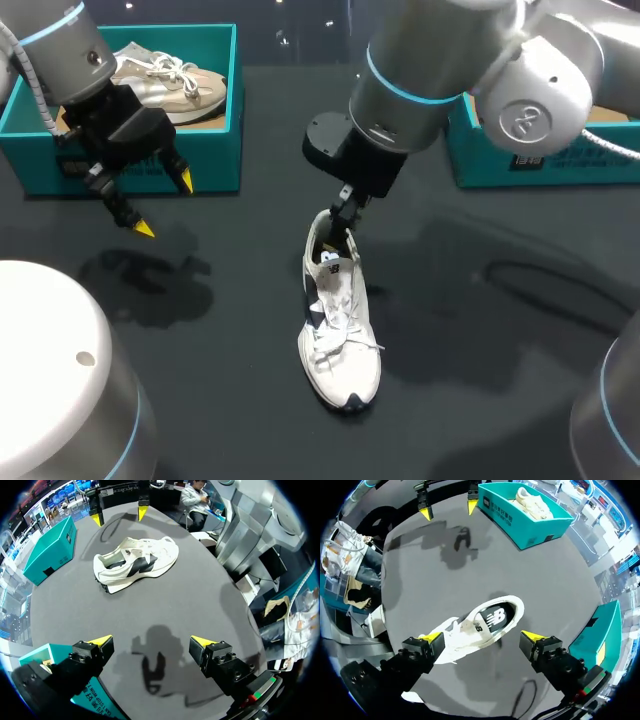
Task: Take the shoe out of the shoebox, open the shoe tongue, remove and reinsert the insole, then place the shoe into the shoebox
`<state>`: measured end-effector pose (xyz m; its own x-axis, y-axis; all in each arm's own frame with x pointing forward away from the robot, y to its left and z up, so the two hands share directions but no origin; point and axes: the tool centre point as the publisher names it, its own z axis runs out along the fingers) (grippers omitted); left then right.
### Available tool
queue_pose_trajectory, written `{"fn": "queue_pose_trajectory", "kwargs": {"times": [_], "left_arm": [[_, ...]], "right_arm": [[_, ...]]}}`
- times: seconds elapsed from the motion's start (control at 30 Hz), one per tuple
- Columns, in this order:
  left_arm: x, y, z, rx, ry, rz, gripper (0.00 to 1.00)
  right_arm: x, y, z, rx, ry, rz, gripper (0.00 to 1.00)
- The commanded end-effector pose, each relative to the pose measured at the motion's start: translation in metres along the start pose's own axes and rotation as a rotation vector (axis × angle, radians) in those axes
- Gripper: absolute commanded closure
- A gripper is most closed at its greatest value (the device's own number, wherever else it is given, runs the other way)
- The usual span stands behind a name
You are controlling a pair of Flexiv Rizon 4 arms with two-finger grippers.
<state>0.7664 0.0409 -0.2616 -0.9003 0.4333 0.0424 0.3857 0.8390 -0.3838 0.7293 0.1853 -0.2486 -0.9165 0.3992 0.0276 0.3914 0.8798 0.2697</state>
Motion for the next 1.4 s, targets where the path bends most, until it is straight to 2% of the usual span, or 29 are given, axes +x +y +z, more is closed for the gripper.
{"fn": "queue_pose_trajectory", "kwargs": {"times": [0.03,0.2,0.37,0.77,1.13,1.4], "left_arm": [[0.001,0.001,0.0,-0.002,0.0,0.001,0.0],[0.001,0.001,0.0,-0.002,0.0,0.001,0.0],[0.001,0.001,0.0,-0.002,0.0,0.001,0.0],[0.001,0.001,0.0,-0.002,0.0,0.001,0.0],[0.001,0.001,0.0,-0.002,0.0,0.001,0.0],[0.001,0.001,0.0,-0.002,0.0,0.001,0.0]], "right_arm": [[-0.015,0.001,0.008,-0.015,0.037,-0.059,0.0],[-0.027,0.008,0.011,0.042,0.004,-0.099,0.0],[-0.031,0.015,0.015,0.09,-0.04,-0.133,0.0],[-0.04,0.025,0.039,0.06,-0.092,-0.314,0.0],[-0.054,0.031,0.062,0.058,-0.057,-0.453,0.0],[-0.063,0.029,0.081,0.048,-0.033,-0.5,0.0]]}}
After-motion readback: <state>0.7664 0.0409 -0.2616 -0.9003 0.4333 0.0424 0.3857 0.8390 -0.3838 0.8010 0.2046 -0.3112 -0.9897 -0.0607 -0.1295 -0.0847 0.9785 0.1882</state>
